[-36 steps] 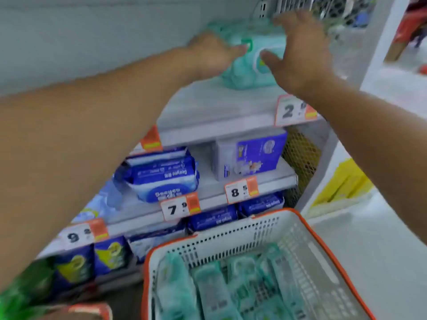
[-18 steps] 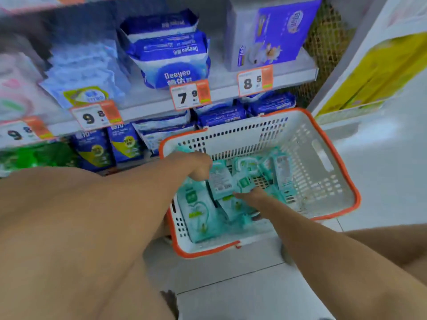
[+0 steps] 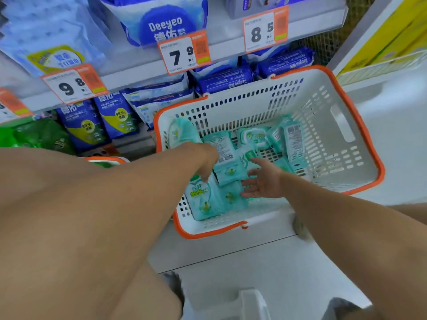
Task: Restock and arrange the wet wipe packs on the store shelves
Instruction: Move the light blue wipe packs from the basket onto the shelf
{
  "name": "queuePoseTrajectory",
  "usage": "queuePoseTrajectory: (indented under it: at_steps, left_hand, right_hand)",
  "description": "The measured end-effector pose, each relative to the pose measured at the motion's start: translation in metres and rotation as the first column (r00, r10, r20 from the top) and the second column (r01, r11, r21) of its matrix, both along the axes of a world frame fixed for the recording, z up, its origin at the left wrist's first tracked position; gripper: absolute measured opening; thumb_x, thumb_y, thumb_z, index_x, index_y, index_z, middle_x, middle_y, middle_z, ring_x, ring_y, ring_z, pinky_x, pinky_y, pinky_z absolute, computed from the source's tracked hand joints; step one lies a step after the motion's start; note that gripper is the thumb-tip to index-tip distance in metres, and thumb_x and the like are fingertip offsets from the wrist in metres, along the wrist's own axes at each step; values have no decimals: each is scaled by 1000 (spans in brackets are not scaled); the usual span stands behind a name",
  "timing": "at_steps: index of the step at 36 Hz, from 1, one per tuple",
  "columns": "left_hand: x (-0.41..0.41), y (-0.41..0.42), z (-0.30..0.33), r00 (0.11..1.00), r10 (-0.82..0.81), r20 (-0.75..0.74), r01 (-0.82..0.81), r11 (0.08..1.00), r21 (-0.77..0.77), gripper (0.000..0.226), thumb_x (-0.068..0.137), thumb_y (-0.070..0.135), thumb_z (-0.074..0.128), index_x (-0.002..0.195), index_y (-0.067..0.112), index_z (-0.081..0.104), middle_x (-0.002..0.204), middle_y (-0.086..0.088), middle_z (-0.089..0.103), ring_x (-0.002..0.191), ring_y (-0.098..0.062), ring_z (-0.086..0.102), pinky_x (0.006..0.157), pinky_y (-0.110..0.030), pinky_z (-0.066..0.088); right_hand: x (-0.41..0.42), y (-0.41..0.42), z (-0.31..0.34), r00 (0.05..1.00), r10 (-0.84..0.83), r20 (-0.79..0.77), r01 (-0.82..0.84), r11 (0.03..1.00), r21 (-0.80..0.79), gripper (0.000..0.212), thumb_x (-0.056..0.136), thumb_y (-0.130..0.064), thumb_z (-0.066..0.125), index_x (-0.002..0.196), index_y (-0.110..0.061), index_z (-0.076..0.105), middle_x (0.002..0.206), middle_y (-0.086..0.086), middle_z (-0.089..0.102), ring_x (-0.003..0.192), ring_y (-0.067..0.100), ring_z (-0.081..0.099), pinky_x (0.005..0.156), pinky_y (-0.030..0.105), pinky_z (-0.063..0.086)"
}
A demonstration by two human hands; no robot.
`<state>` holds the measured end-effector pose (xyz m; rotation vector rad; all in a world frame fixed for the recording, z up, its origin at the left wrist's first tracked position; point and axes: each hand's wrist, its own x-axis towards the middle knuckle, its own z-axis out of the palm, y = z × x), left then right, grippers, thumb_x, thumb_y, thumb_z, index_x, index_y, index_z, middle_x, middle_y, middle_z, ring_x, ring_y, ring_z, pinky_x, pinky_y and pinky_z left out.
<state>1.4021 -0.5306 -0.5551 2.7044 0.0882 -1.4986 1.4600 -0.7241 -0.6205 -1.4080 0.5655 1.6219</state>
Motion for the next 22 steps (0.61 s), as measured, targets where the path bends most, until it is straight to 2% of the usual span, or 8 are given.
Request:
queuePoseTrajectory:
  at_steps: [4, 6, 9, 10, 12, 15, 18, 22]
  left_hand:
    - [-3, -3, -7, 1000, -23, 10, 23, 1000, -12, 70, 87, 41, 72, 145, 14, 45, 144, -9, 47, 127, -29, 50, 102, -40, 48]
    - [-8, 0, -9, 999, -6, 36, 7, 1000, -13, 63, 87, 43, 71, 140, 15, 51, 139, -9, 51, 122, -28, 53, 99, -40, 50]
    - [-24, 0, -15, 982, 70, 173, -63, 997, -48, 50, 86, 44, 70, 127, 16, 61, 127, -8, 51, 106, -26, 59, 89, -40, 53]
    - [-30, -1, -18, 970, 100, 220, -88, 994, -61, 49, 87, 44, 69, 127, 17, 61, 127, -7, 48, 104, -26, 57, 87, -39, 52]
    - [-42, -3, -25, 955, 141, 262, -125, 989, -79, 52, 89, 48, 65, 134, 23, 55, 129, -5, 42, 109, -26, 54, 88, -39, 50]
    - [-48, -1, -28, 949, 153, 276, -134, 987, -87, 53, 89, 51, 64, 135, 27, 53, 129, -5, 40, 112, -26, 52, 88, -38, 48]
    - [-44, 2, -23, 953, 171, 250, -148, 983, -107, 52, 86, 52, 67, 130, 26, 56, 123, -4, 42, 108, -24, 53, 81, -33, 46]
    - [-35, 4, -18, 967, 142, 210, -123, 987, -98, 51, 88, 49, 67, 131, 23, 56, 127, -5, 44, 109, -25, 54, 83, -34, 48]
  right_hand:
    - [-14, 6, -23, 915, 291, 280, -231, 946, -229, 26, 100, -1, 46, 126, -4, 51, 89, 19, 68, 69, 28, 68, 57, 39, 61]
    - [-18, 15, -27, 817, 459, 350, -367, 881, -300, 27, 98, -3, 53, 124, -10, 52, 98, 15, 68, 76, 27, 68, 67, 40, 62]
    - [-21, 22, -31, 583, 714, 388, -564, 699, -440, 31, 100, -13, 51, 130, -7, 54, 127, 13, 60, 108, 30, 62, 92, 39, 56]
    - [-21, 22, -32, 566, 734, 375, -586, 678, -443, 32, 100, -14, 50, 131, -7, 53, 132, 13, 56, 115, 32, 59, 96, 41, 54]
    - [-22, 18, -39, 611, 714, 341, -587, 698, -411, 31, 99, -14, 52, 130, -9, 54, 133, 12, 57, 114, 31, 59, 95, 44, 56]
    - [-25, 15, -41, 777, 563, 281, -502, 824, -264, 26, 95, -20, 59, 120, -12, 60, 121, 7, 63, 97, 23, 63, 92, 43, 57]
    - [-27, 16, -39, 891, 366, 270, -324, 927, -189, 26, 90, -23, 69, 111, -10, 61, 109, 8, 66, 90, 24, 66, 80, 43, 61]
    - [-27, 19, -38, 921, 202, 333, -131, 966, -224, 29, 86, -16, 76, 107, -5, 59, 99, 13, 69, 80, 24, 69, 63, 41, 61]
